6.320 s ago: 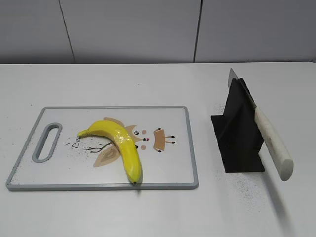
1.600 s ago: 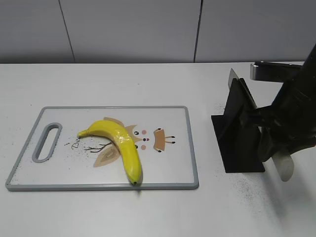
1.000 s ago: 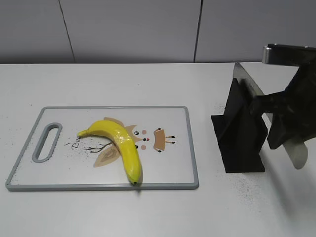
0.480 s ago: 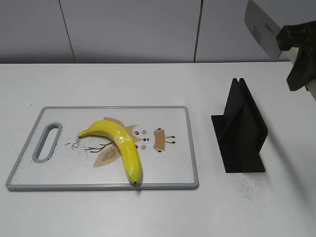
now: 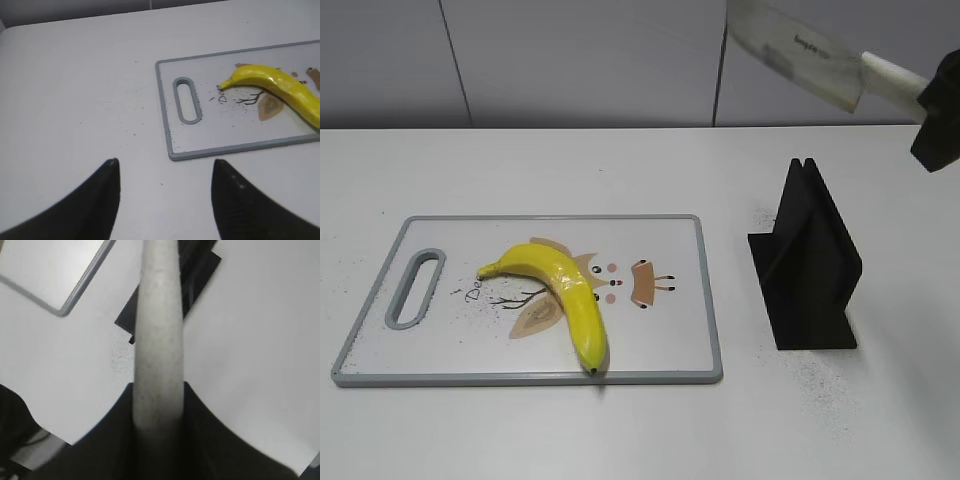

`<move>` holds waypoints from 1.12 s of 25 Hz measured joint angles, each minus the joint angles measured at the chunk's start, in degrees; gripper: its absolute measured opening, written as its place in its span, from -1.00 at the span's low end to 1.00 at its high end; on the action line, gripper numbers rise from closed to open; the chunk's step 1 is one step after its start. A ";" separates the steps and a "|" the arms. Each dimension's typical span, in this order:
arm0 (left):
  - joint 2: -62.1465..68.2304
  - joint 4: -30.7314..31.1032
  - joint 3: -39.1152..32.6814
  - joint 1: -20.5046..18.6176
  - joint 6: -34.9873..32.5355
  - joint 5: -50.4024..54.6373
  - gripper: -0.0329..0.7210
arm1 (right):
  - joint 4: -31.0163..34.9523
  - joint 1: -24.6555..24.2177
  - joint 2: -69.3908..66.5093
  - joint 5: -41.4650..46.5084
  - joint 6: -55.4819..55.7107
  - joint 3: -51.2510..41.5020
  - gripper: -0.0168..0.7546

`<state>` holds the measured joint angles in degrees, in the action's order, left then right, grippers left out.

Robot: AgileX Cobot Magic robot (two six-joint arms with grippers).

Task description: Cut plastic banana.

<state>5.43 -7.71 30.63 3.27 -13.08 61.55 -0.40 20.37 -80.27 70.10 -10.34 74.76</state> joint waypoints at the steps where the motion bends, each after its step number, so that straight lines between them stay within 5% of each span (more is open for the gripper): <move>1: 1.52 -1.10 0.41 0.00 -1.34 -0.71 0.52 | 0.40 0.00 -0.37 0.00 -4.36 0.00 -0.54; 10: 23.38 -8.80 4.83 0.00 -18.94 -10.71 0.50 | 4.36 0.05 -7.52 0.17 -29.23 2.88 -0.54; 19: 50.54 -18.95 19.87 0.30 -48.55 -9.09 0.44 | 6.83 2.56 -19.02 0.11 -44.26 11.83 -0.54; 28: 71.99 -24.86 36.74 8.05 -64.57 -6.84 0.50 | 6.82 7.77 -29.20 -0.10 -50.02 21.94 -0.54</move>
<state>77.42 -32.57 67.37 11.32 -77.65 54.71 6.42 28.14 -109.47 70.00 -60.36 96.70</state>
